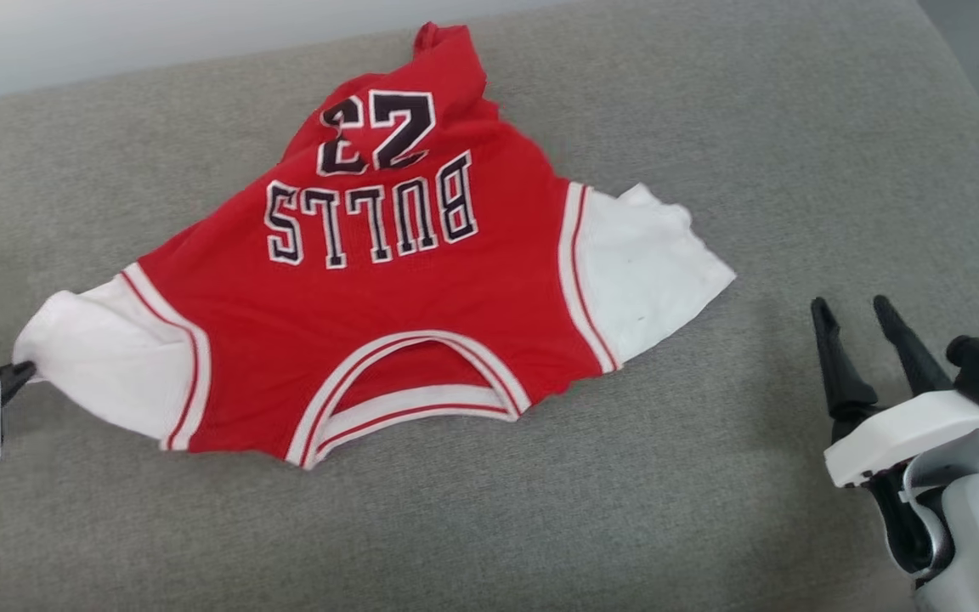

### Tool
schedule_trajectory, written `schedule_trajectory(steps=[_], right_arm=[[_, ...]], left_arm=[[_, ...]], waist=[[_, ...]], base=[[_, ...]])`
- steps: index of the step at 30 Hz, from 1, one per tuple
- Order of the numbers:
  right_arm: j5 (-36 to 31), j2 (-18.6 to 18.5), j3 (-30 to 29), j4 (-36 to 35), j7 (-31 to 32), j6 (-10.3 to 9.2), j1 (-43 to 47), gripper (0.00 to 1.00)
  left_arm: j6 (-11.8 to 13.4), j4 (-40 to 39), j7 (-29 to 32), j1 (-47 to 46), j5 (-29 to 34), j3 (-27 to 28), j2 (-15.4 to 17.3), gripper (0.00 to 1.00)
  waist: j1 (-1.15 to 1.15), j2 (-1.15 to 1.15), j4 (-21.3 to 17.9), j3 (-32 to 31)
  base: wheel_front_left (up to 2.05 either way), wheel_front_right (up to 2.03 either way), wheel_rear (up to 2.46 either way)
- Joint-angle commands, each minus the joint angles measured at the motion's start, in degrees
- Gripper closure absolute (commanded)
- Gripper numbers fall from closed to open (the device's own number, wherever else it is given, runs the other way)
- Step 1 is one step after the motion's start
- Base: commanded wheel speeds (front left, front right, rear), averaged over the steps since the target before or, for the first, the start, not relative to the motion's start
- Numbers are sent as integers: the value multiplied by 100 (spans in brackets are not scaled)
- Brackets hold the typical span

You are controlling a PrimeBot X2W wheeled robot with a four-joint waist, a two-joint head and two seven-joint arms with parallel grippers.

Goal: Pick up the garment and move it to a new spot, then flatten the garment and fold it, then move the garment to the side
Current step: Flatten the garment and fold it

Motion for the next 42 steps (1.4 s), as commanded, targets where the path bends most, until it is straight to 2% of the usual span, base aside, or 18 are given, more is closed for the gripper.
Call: schedule_trajectory(steps=[1,6,7,8,9,13,16,19,22,25,26,29,34,38,42], right_arm=[[-25,0,-14,-61,24,0,24,0],[-126,-29,-18,-231,175,0,77,0],[-151,-51,7,-262,205,0,93,0],[-174,-79,33,-293,245,0,97,0],[-243,-163,141,-385,341,-1,104,0],[-352,-474,454,-621,645,-1,155,0],[-369,-867,786,-869,951,-1,169,0],[-271,-1309,1120,-1144,1298,-1,139,0],[-116,-1815,1447,-1364,1700,-1,130,0],[108,-2292,1849,-1544,2129,-1,74,0],[108,-2292,1849,-1544,2129,-1,74,0],[340,-2772,2294,-1664,2530,-1,-44,0],[676,-3369,2968,-1730,3034,-1,-371,0],[895,-3736,3410,-1609,3301,-1,-633,0],[1050,-3966,3785,-1369,3415,-1,-869,0]], left_arm=[[41,32,-55,90,25,12,17,100],[124,113,-419,177,4,91,-173,100],[130,122,-514,210,-47,124,-242,81],[133,129,-616,251,-89,155,-301,29],[207,132,-969,339,-169,257,-387,0],[561,21,-2031,709,-15,378,-607,0],[893,-102,-2870,1075,21,496,-875,0],[1207,-217,-3185,1430,191,798,-1260,0],[1485,-445,-3205,1840,937,1788,-1749,0],[1645,-794,-3204,2544,1933,2839,-2332,0],[1645,-794,-3204,2544,1933,2839,-2332,0],[1673,-1172,-3207,3163,2848,3701,-2887,0],[1479,-1707,-3207,4069,4040,4826,-3811,0],[1203,-1828,-3208,4486,4781,5195,-4352,0],[906,-1800,-3208,4637,5197,5481,-4786,0]], waist=[[0,0,38,-6],[0,0,146,-49],[0,0,170,-73],[0,0,188,-98],[0,0,218,-173],[0,0,398,-312],[0,0,605,-386],[0,0,857,-448],[0,0,1167,-469],[0,0,1466,-478],[0,0,1466,-478],[0,0,1730,-466],[0,0,2090,-412],[0,0,2339,-314],[0,0,2508,-166]], base=[[0,0,0],[0,0,0],[0,0,0],[0,0,0],[0,0,0],[0,0,0],[0,0,0],[0,0,0],[0,0,0],[0,0,0],[0,0,0],[0,0,0],[0,0,0],[0,0,0],[0,0,0]])
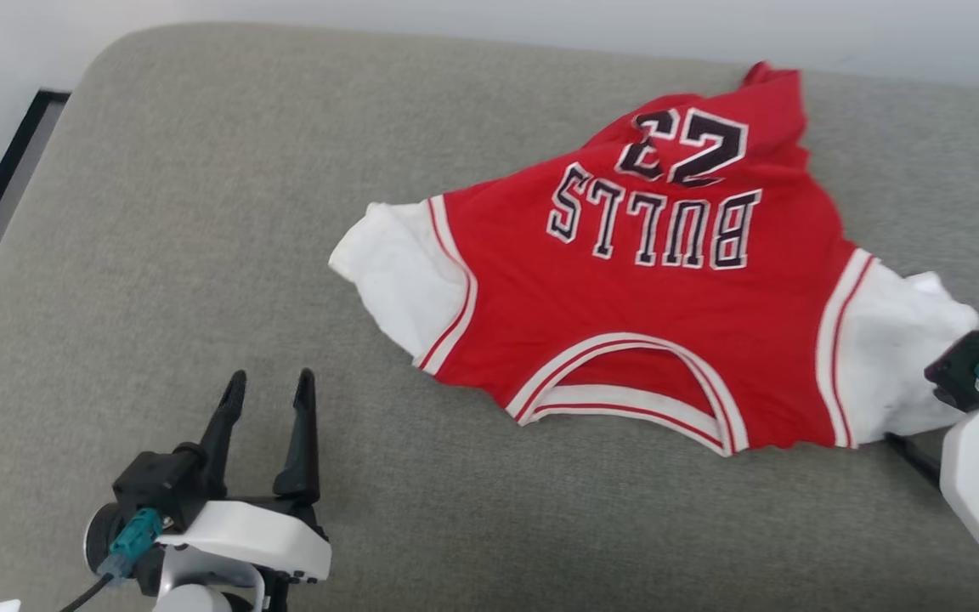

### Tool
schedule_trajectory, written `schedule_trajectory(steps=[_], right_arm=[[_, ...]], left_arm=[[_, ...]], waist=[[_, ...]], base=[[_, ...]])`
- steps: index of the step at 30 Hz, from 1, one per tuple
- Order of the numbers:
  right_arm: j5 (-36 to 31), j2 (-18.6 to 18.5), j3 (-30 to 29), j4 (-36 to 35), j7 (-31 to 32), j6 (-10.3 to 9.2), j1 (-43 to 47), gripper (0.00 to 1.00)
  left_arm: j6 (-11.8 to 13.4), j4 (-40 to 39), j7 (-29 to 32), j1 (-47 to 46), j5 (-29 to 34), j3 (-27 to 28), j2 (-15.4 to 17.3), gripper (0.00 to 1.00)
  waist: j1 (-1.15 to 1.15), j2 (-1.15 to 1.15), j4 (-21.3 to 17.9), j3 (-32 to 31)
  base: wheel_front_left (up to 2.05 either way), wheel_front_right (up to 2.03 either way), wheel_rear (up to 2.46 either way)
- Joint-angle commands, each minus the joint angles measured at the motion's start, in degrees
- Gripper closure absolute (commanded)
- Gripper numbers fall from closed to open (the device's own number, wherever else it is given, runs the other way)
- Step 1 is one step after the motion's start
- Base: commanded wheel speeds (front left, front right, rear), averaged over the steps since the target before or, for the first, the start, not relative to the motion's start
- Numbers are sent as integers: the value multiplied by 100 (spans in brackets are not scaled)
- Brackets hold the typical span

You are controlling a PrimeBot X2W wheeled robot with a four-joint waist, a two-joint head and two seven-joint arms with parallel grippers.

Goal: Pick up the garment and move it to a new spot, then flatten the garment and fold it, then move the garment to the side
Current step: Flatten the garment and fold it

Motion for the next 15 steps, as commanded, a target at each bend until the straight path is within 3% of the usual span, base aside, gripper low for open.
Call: schedule_trajectory(steps=[1,5,6,8,10,15], right_arm=[[46,-50,145,88,6,-2,-96,0],[181,-11,610,332,27,-2,-279,3],[217,19,724,387,38,-2,-335,48],[266,62,888,493,14,-5,-444,100],[324,92,1003,607,-10,-9,-552,100],[422,203,1277,668,-53,-6,-825,100]], left_arm=[[-97,25,-28,50,141,117,-103,0],[-372,105,-29,72,412,398,-359,0],[-441,130,-29,59,476,463,-401,0],[-599,183,-29,-20,591,552,-436,0],[-766,263,-29,-141,716,587,-391,0],[-1211,634,129,-741,989,367,83,0]], waist=[[0,-1,118,130],[0,-1,138,242],[0,-1,129,262],[0,-1,98,293],[0,-1,44,308],[0,-1,-149,360]], base=[[0,0,0],[0,0,0],[0,0,0],[0,0,0],[0,0,0],[0,0,0]])
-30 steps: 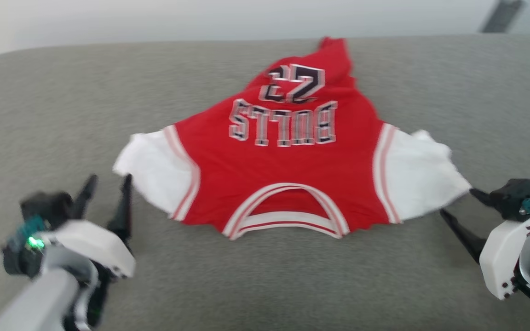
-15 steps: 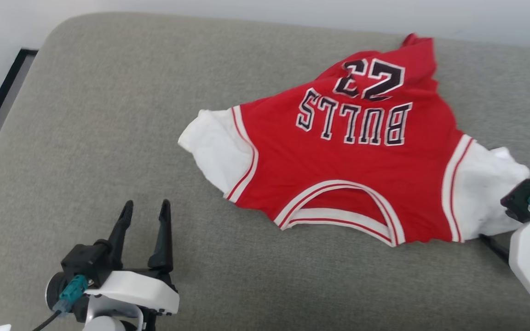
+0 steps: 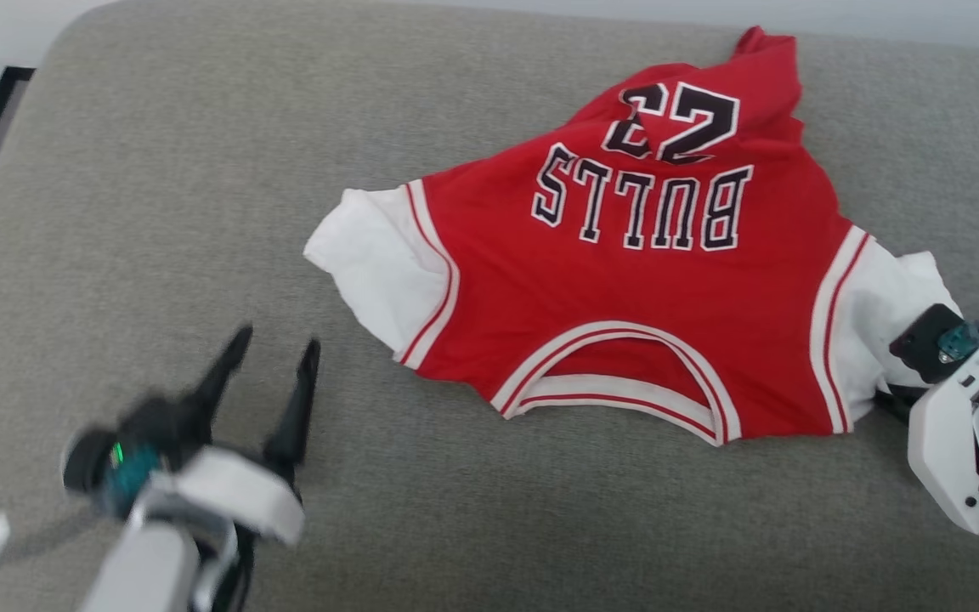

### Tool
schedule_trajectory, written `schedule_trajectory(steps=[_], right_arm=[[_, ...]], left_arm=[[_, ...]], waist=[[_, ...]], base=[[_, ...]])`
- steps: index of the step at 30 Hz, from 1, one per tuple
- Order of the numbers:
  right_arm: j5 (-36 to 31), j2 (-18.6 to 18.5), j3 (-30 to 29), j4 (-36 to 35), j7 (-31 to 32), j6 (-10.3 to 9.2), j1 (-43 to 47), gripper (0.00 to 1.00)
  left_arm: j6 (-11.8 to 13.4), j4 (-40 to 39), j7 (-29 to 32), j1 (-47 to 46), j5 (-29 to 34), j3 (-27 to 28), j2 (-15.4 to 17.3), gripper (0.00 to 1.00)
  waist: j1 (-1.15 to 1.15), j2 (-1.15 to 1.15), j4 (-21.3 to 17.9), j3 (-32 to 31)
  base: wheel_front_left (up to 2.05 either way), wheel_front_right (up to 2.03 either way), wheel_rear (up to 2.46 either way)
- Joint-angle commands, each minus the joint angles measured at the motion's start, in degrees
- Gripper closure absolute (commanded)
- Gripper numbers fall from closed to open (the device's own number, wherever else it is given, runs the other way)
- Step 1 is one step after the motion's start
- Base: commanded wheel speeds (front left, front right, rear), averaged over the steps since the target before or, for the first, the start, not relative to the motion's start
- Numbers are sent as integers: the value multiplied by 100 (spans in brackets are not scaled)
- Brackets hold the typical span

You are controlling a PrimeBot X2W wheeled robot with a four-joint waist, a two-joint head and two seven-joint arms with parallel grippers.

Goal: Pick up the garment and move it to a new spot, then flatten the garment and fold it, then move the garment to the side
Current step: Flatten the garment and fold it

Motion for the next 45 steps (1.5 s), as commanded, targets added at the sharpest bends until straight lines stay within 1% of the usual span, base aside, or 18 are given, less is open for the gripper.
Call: schedule_trajectory(steps=[1,4,8,10,12,13,15,18,27,28,29,30,31,35,38,42,43,45], right_arm=[[38,91,211,137,24,-12,50,100],[67,83,341,156,-18,-13,-107,100],[67,116,475,140,-73,-22,-353,100],[57,142,518,133,-120,-28,-477,100],[33,169,570,136,-166,-30,-569,100],[33,169,570,136,-166,-30,-569,100],[19,188,633,141,-186,-33,-630,100],[44,202,711,158,-205,-35,-728,100],[103,262,876,311,-320,-56,-948,100],[120,265,887,319,-330,-56,-953,100],[142,271,890,329,-348,-56,-961,100],[149,281,887,337,-390,-56,-964,100],[152,299,880,350,-418,-56,-965,100],[234,354,652,372,-784,-54,-977,100],[342,358,279,403,-1209,-23,-864,100],[587,350,-379,335,-1713,-19,-575,100],[717,317,-705,229,-1864,-13,-445,100],[926,346,-1029,38,-1960,-12,-348,100]], left_arm=[[-142,85,248,-347,-190,-61,98,0],[-288,331,1313,-910,-663,-407,486,0],[-306,364,3190,-1592,-2083,-1057,965,0],[-293,452,4074,-1871,-2846,-1075,1165,0],[-297,549,4794,-2097,-3481,-1011,1217,0],[-297,549,4794,-2097,-3481,-1011,1217,0],[-298,659,5319,-2284,-3866,-965,1282,0],[-268,925,5776,-2508,-4198,-898,1261,0],[-295,1569,6188,-2728,-4929,-843,832,0],[-296,1595,6184,-2737,-4931,-866,845,13],[-300,1609,6100,-2760,-4882,-889,879,49],[-297,1632,6002,-2777,-4849,-895,893,78],[-291,1647,5951,-2775,-4847,-910,888,100],[-297,1483,5541,-2759,-4867,-944,988,100],[-298,1186,5115,-2703,-4973,-923,1130,100],[-299,545,4487,-2540,-5155,-934,1324,100],[-299,246,4184,-2451,-5301,-895,1448,100],[-299,-43,3917,-2434,-5402,-901,1501,100]], waist=[[0,0,-94,50],[0,0,-184,123],[0,0,-305,270],[0,0,-361,343],[0,0,-414,417],[0,0,-414,417],[0,0,-471,485],[0,0,-549,591],[0,0,-686,724],[0,0,-693,719],[0,0,-701,714],[0,0,-709,704],[0,0,-716,684],[0,0,-748,568],[0,0,-774,459],[0,0,-820,341],[0,0,-851,299],[0,0,-883,275]], base=[[0,0,0],[0,0,0],[0,0,0],[0,0,0],[0,0,0],[0,0,0],[0,0,0],[0,0,0],[0,0,0],[0,0,0],[0,0,0],[0,0,0],[0,0,0],[0,0,0],[0,0,0],[0,0,0],[0,0,0],[0,0,0]])
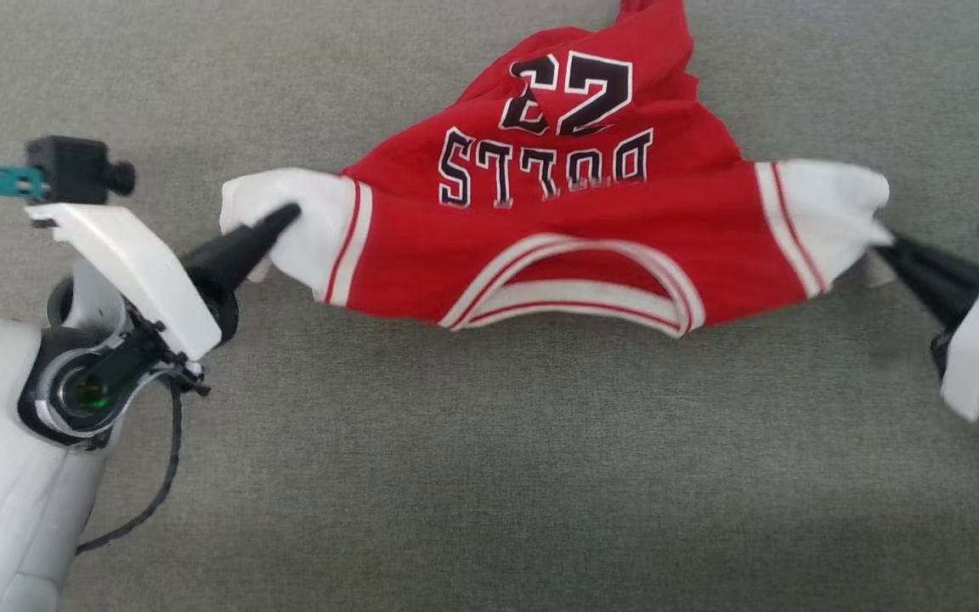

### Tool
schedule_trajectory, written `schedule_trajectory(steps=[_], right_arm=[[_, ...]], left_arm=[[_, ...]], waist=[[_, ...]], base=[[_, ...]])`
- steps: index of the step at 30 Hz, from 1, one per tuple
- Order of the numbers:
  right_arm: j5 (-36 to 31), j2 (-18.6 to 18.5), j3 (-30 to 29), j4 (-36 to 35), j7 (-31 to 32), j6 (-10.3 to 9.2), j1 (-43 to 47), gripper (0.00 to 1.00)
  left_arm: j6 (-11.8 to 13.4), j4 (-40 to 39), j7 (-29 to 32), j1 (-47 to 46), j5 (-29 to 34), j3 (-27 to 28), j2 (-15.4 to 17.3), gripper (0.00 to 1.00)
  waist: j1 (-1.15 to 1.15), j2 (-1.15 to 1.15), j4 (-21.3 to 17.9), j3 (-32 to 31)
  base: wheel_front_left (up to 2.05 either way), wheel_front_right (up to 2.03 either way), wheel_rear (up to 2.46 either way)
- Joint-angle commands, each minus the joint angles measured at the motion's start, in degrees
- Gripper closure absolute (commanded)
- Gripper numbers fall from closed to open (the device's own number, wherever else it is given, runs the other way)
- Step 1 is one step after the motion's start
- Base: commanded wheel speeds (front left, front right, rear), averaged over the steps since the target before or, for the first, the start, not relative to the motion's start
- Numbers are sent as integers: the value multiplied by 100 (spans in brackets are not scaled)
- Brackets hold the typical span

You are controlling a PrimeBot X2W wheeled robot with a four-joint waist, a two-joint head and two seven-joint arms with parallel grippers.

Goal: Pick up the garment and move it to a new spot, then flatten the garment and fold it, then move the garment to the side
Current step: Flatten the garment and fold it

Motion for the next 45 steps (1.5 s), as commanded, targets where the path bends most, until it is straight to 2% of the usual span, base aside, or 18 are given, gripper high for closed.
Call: schedule_trajectory(steps=[1,5,9,11,17,21,24,29,33,37,42,45], right_arm=[[283,57,-326,-219,-86,-11,75,100],[606,136,-860,-562,-13,-10,-260,100],[859,436,-1238,-491,153,-9,-922,100],[921,547,-1323,-392,209,-9,-1164,100],[1002,1481,-1654,751,410,-9,-2829,100],[767,2021,-1867,1644,34,-8,-3969,100],[477,2278,-1960,2292,-424,-9,-4681,100],[224,2540,-1916,3028,-1035,-9,-5308,100],[297,2472,-1654,3173,-1159,-9,-5077,100],[484,2272,-1230,2830,-1142,-9,-4454,100],[691,1731,-633,2083,-1230,-9,-3130,100],[905,1368,-388,1536,-1183,-9,-2281,100]], left_arm=[[5,-210,-297,5,-75,25,64,100],[5,-242,-1015,-498,77,74,24,100],[5,231,-1752,-1298,242,74,-316,100],[5,424,-1879,-1535,275,78,-372,100],[4,1893,-2601,-3141,680,105,-739,100],[4,2668,-3223,-4194,972,178,-898,100],[4,3106,-3681,-4900,1105,242,-1005,100],[4,3337,-3963,-5500,980,197,-1151,100],[4,3201,-3927,-5130,649,24,-1118,100],[4,2858,-3747,-4352,145,-155,-925,100],[4,1895,-3453,-2566,-618,-502,-634,100],[4,1249,-3413,-1498,-848,-827,-461,100]], waist=[[0,0,-48,-25],[0,0,-110,61],[0,0,-149,282],[0,0,-161,346],[0,0,-276,646],[0,0,-291,717],[0,0,-282,731],[0,0,-232,637],[0,0,-171,528],[0,0,-192,424],[0,0,-157,222],[0,0,-113,91]], base=[[0,0,0],[0,0,0],[0,0,0],[0,0,0],[0,0,0],[0,0,0],[0,0,0],[0,0,0],[0,0,0],[0,0,0],[0,0,0],[0,0,0]])
